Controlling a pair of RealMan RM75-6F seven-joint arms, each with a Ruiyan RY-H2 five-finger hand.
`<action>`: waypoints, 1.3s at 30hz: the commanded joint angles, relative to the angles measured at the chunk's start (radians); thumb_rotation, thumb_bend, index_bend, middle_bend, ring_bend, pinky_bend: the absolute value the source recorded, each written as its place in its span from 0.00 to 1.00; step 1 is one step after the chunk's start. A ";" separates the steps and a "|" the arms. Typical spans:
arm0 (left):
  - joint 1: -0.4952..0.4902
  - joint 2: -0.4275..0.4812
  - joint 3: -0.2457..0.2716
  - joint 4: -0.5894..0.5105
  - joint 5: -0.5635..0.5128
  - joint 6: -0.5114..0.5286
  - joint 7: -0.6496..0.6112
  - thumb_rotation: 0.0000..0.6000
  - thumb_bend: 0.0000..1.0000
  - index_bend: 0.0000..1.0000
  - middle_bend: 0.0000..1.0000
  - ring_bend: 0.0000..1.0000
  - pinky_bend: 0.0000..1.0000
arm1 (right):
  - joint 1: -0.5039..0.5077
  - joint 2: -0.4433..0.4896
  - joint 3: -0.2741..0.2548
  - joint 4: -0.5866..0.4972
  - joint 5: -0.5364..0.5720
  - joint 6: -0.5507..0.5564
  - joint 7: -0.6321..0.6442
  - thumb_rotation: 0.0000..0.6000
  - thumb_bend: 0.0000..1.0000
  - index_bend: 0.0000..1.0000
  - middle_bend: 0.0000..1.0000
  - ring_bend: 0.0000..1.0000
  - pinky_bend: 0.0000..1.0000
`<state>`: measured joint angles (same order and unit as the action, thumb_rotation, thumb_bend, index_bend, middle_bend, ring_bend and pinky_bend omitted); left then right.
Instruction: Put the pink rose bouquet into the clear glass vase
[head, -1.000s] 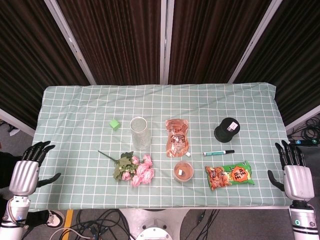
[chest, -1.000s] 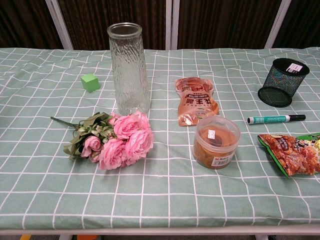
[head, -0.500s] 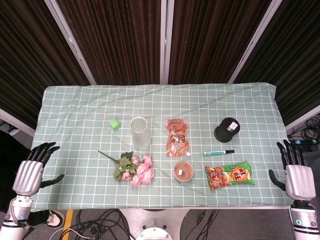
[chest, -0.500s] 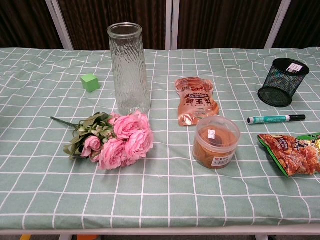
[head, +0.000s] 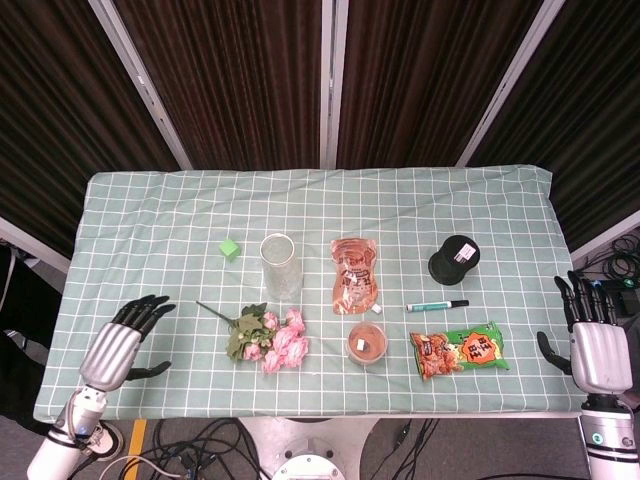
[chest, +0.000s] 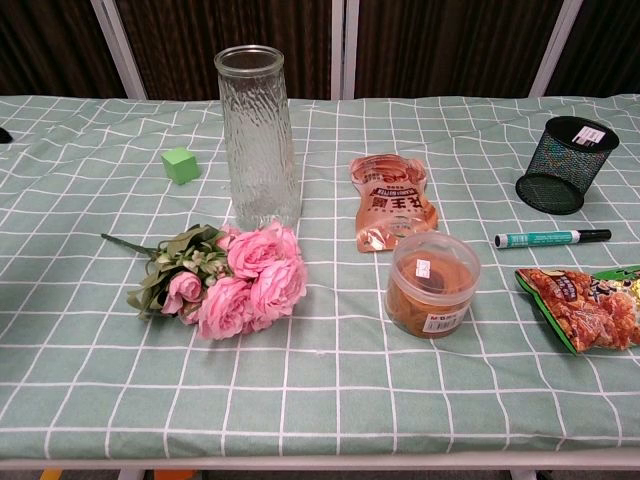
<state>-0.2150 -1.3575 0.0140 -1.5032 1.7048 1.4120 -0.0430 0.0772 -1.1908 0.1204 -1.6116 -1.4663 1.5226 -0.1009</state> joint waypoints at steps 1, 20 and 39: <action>-0.055 -0.045 0.003 0.030 0.017 -0.073 0.028 1.00 0.03 0.15 0.10 0.08 0.16 | 0.001 0.001 0.000 -0.003 0.002 -0.002 -0.004 1.00 0.24 0.00 0.00 0.00 0.00; -0.282 -0.199 0.003 0.200 0.114 -0.193 -0.165 1.00 0.03 0.14 0.08 0.07 0.15 | 0.003 -0.001 0.003 0.016 0.039 -0.025 0.021 1.00 0.24 0.00 0.00 0.00 0.00; -0.437 -0.279 0.007 0.235 0.095 -0.314 -0.166 1.00 0.03 0.11 0.04 0.05 0.15 | -0.009 0.002 0.005 0.046 0.057 -0.023 0.064 1.00 0.25 0.00 0.00 0.00 0.00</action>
<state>-0.6471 -1.6325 0.0237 -1.2729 1.8054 1.1028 -0.2091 0.0686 -1.1885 0.1254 -1.5654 -1.4091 1.4994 -0.0374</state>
